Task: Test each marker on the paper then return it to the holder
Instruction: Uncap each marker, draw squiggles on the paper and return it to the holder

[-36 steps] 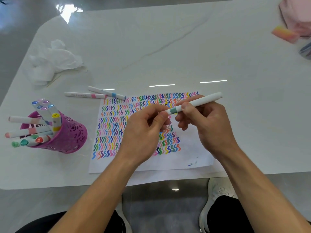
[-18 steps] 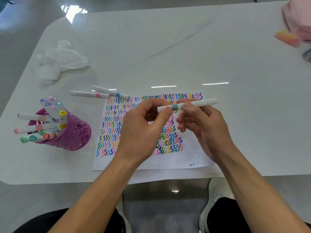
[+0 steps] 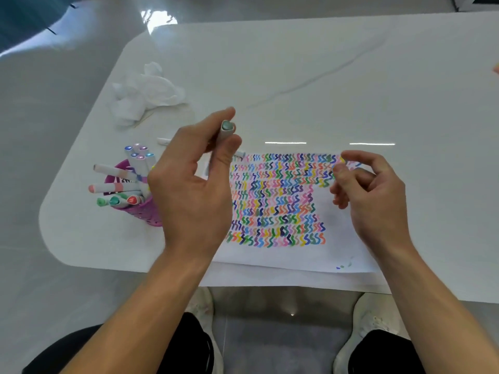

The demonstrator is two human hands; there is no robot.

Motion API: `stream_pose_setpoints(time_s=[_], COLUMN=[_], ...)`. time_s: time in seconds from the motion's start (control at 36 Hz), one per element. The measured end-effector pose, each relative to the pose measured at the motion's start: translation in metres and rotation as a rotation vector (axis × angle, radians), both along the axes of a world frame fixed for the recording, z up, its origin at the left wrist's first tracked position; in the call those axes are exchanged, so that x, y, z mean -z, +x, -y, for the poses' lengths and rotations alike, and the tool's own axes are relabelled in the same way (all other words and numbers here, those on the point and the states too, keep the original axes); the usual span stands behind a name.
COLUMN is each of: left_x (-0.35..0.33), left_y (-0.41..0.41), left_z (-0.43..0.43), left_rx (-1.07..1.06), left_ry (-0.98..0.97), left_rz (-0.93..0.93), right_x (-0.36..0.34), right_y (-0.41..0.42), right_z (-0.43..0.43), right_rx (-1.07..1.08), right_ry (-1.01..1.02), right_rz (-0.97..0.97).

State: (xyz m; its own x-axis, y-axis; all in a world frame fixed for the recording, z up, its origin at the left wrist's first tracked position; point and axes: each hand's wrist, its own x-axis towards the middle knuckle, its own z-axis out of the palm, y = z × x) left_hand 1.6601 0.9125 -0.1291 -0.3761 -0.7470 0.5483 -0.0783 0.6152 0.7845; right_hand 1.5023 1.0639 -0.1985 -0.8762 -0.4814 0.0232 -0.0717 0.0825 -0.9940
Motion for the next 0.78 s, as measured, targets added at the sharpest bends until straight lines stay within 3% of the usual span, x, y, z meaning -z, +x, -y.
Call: stream_pose_setpoints(time_s=[0.11, 0.25, 0.47, 0.64, 0.78], left_x=[-0.004, -0.007, -0.004, 0.001, 0.002], left_y=[0.015, 0.032, 0.048, 0.054, 0.058], left_z=[0.005, 0.007, 0.018, 0.028, 0.029], left_rx=[-0.101, -0.138, -0.201, -0.265, -0.309], left_ry=[-0.282, -0.418, -0.295, -0.146, -0.136], left_rz=[0.107, 0.146, 0.204, 0.384, 0.513], right_x=[-0.001, 0.000, -0.001, 0.001, 0.001], right_y=[0.004, 0.010, 0.014, 0.013, 0.014], right_z=[0.003, 0.005, 0.008, 0.011, 0.014], right_rx=[0.002, -0.024, -0.054, -0.059, -0.070], right_ry=[-0.013, 0.002, 0.015, 0.017, 0.020], right_rz=[-0.001, -0.034, -0.063, -0.068, -0.078])
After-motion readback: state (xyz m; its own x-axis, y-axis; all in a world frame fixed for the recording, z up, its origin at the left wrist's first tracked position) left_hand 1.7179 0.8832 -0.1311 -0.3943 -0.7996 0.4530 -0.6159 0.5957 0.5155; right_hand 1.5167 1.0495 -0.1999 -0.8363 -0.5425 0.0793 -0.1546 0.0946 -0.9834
